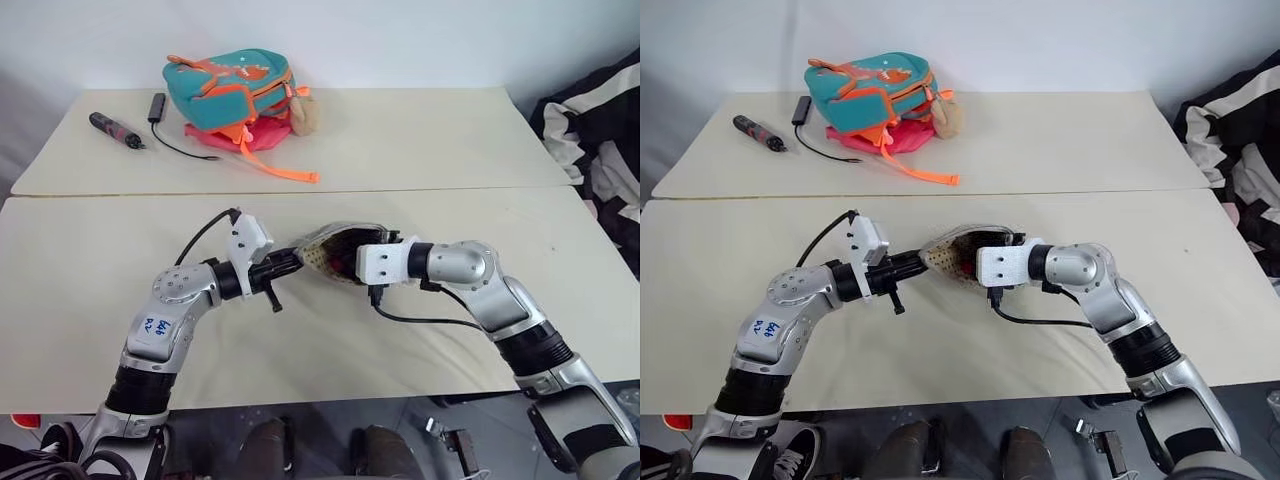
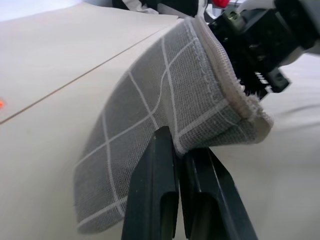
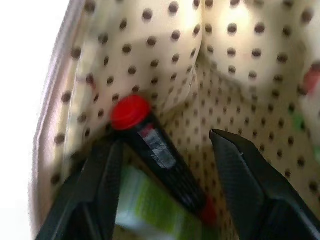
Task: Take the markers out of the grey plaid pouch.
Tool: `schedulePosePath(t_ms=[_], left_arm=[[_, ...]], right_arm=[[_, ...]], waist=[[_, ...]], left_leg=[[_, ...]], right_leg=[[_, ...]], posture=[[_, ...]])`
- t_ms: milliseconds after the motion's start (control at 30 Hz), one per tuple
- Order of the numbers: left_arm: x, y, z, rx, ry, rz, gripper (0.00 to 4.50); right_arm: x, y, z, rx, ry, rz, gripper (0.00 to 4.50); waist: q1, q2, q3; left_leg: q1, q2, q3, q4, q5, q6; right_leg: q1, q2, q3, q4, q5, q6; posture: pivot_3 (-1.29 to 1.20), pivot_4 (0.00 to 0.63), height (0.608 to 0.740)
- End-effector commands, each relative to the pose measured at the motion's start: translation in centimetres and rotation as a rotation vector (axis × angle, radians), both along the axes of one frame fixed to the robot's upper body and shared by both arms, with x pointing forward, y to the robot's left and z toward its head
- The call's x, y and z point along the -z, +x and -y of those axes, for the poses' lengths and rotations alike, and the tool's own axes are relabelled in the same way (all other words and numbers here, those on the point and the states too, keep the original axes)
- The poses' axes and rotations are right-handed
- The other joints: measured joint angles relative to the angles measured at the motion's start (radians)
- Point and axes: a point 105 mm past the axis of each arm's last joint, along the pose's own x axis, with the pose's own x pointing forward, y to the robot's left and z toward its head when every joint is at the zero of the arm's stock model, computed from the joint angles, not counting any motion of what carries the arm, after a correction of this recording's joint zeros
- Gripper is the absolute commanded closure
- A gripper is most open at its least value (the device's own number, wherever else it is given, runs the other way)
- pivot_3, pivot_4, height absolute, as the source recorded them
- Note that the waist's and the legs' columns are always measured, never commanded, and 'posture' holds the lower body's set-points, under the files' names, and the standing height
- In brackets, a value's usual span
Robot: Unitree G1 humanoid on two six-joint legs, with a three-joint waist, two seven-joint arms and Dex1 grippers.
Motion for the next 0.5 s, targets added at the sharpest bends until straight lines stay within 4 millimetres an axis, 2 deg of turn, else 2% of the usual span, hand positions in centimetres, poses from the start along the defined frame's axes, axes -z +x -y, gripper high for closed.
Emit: schedulePosePath(t_ms=[33, 133, 333, 433, 500], left_arm=[[-1.8, -0.2, -0.1, 0.005, -0.013, 0.079, 4.50], [-1.9, 0.0, -0.5, -0.002, -0.025, 0.061, 4.50], [-1.7, -0.2, -0.5, 0.028, -0.046, -0.020, 4.50], [-1.4, -0.2, -0.4, 0.042, -0.017, -0.019, 4.50], [-1.6, -0.3, -0.3, 0.045, -0.024, -0.017, 4.50]], right_arm=[[-2.2, -1.7, -0.9, -0.085, 0.120, -0.060, 1.67], [-3.2, -2.4, -0.6, -0.128, 0.106, -0.025, 1.67], [-4.9, -2.4, 0.1, -0.155, 0.080, 0.028, 1.67], [-5.0, -3.0, 0.4, -0.201, 0.036, 0.018, 1.67], [-4.1, -3.2, 0.9, -0.224, -0.060, 0.053, 1.67]], waist=[[0.000, 0.000, 0.000], [0.001, 0.000, 0.000], [0.002, 0.000, 0.000], [0.001, 0.000, 0.000], [0.003, 0.000, 0.000]], left_leg=[[0.000, 0.000, 0.000, 0.000, 0.000, 0.000], [0.000, 0.000, 0.000, 0.000, 0.000, 0.000], [0.000, 0.000, -0.001, 0.000, 0.000, 0.000], [0.000, 0.000, -0.001, 0.000, 0.000, 0.000], [0.000, 0.000, -0.001, 0.000, 0.000, 0.000]], right_leg=[[0.000, 0.000, 0.000, 0.000, 0.000, 0.000], [0.000, 0.000, 0.000, 0.000, 0.000, 0.000], [0.001, 0.000, 0.000, -0.001, 0.000, 0.000], [0.001, 0.000, 0.000, -0.002, 0.000, 0.000], [0.001, 0.000, 0.000, -0.002, 0.000, 0.000]], posture=[[0.00, 0.150, 0.740], [0.00, 0.150, 0.740], [0.00, 0.150, 0.740], [0.00, 0.150, 0.740], [0.00, 0.150, 0.740]])
